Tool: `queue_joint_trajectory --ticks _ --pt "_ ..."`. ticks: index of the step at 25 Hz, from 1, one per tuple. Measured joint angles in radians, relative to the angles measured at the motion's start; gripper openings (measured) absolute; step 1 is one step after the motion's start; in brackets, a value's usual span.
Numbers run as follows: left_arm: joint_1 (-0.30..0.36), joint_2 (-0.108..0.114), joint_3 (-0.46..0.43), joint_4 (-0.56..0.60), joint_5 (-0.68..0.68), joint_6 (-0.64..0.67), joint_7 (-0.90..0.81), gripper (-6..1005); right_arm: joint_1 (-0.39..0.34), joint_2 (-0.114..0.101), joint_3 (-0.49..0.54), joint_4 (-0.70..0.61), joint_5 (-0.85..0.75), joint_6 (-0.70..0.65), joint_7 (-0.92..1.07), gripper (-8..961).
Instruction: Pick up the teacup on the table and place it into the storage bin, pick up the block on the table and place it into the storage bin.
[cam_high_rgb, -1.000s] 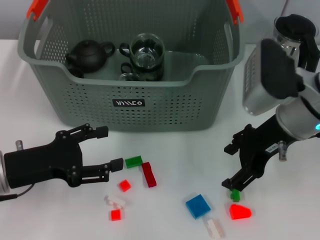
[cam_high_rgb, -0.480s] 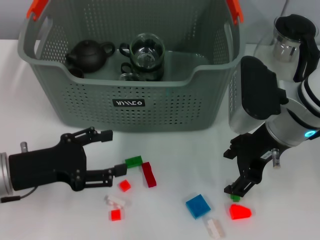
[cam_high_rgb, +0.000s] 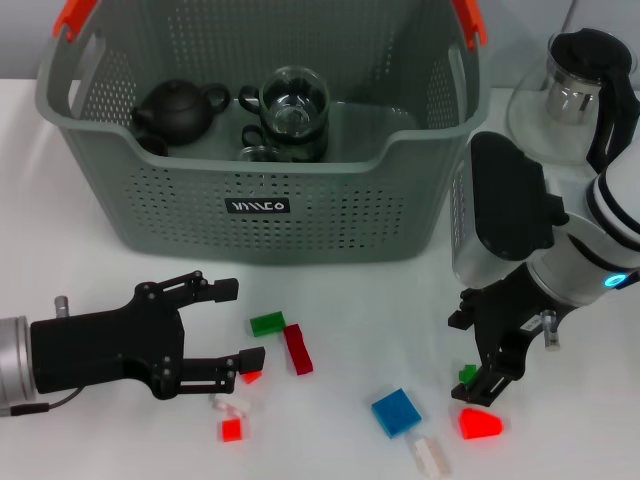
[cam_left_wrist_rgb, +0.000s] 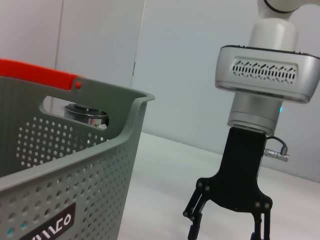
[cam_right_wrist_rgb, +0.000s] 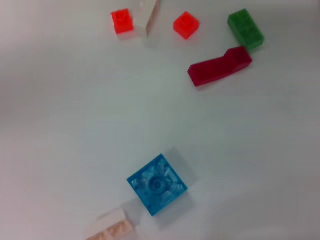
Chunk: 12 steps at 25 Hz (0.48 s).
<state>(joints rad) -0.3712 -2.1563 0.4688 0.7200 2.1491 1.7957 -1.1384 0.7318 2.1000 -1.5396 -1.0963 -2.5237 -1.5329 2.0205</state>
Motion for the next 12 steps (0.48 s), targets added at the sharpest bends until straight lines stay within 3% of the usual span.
queue_joint_trajectory --ticks 12 --pt "0.004 -0.002 -0.004 -0.001 -0.003 0.001 -0.003 904 -0.008 0.001 -0.031 0.020 -0.010 0.026 0.008 916"
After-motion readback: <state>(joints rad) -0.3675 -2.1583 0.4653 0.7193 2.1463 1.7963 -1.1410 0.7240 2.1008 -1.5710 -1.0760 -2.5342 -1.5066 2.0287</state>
